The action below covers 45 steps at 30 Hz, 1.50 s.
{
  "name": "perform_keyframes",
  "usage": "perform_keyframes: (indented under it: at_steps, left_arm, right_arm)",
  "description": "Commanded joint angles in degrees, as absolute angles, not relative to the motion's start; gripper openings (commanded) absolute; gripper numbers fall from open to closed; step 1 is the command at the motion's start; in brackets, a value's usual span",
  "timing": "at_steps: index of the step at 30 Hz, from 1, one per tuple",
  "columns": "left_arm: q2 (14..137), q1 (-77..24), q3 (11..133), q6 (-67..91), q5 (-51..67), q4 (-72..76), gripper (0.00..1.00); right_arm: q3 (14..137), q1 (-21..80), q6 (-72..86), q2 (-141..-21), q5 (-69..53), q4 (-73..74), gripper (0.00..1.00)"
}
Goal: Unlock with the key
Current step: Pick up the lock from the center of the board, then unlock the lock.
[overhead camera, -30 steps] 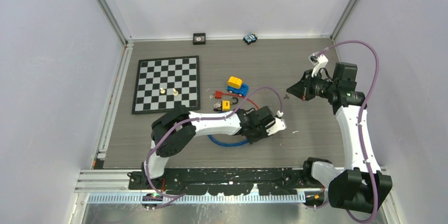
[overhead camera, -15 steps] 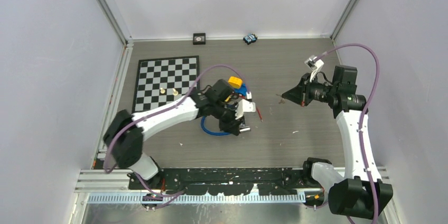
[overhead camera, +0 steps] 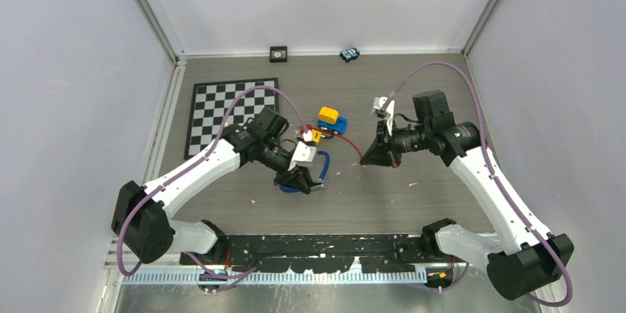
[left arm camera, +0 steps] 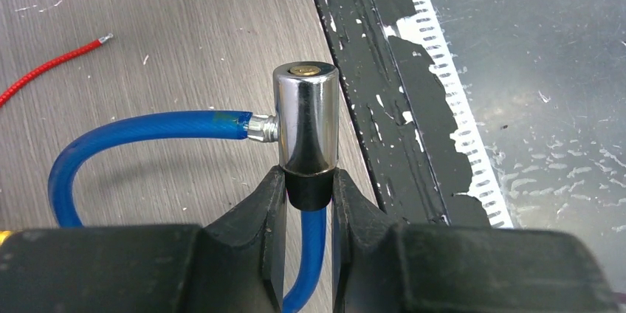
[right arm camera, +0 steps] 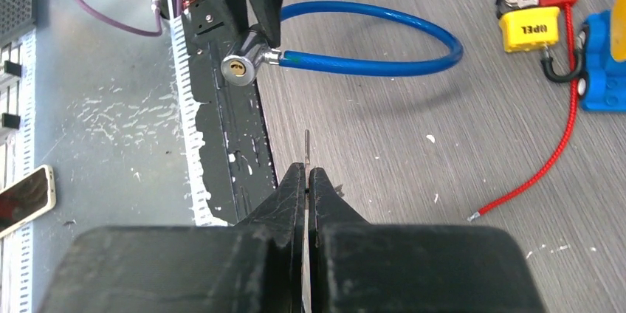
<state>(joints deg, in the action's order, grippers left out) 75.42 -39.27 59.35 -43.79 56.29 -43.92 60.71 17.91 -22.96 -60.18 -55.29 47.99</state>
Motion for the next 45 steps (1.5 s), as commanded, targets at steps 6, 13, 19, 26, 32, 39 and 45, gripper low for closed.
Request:
perform_keyframes:
  at_steps: [6, 13, 19, 26, 32, 39, 45]
  left_arm:
    - [72.4, -34.3, 56.9, -56.6, 67.1, -47.5, 0.0]
    - [74.2, -33.2, 58.4, -58.7, 69.9, -52.0, 0.0]
    - [79.1, -32.3, 62.2, -64.9, 72.2, -61.1, 0.0]
    - [86.7, -31.1, 68.1, -74.2, 74.1, -72.9, 0.0]
    - [90.7, -30.7, 71.3, -77.4, 74.0, -78.4, 0.0]
    - [91.9, -30.2, 71.0, -76.9, 73.7, -78.0, 0.0]
    - [92.7, -30.1, 71.3, -76.6, 73.8, -78.2, 0.0]
  right_arm:
    - [65.0, 28.5, -26.2, -62.7, -50.8, 44.9, 0.0]
    - [65.8, 40.1, -34.8, -63.1, -39.3, 42.2, 0.01]
    - [69.2, 46.1, -41.8, -64.5, -30.8, 43.7, 0.0]
    - [71.6, 51.7, -44.3, -65.7, -23.8, 44.5, 0.0]
    - [73.0, 56.1, -45.5, -66.5, -20.0, 45.8, 0.0]
    - [73.8, 59.6, -46.5, -66.8, -17.4, 47.0, 0.01]
    - [73.7, 61.3, -46.8, -67.3, -16.3, 46.6, 0.0]
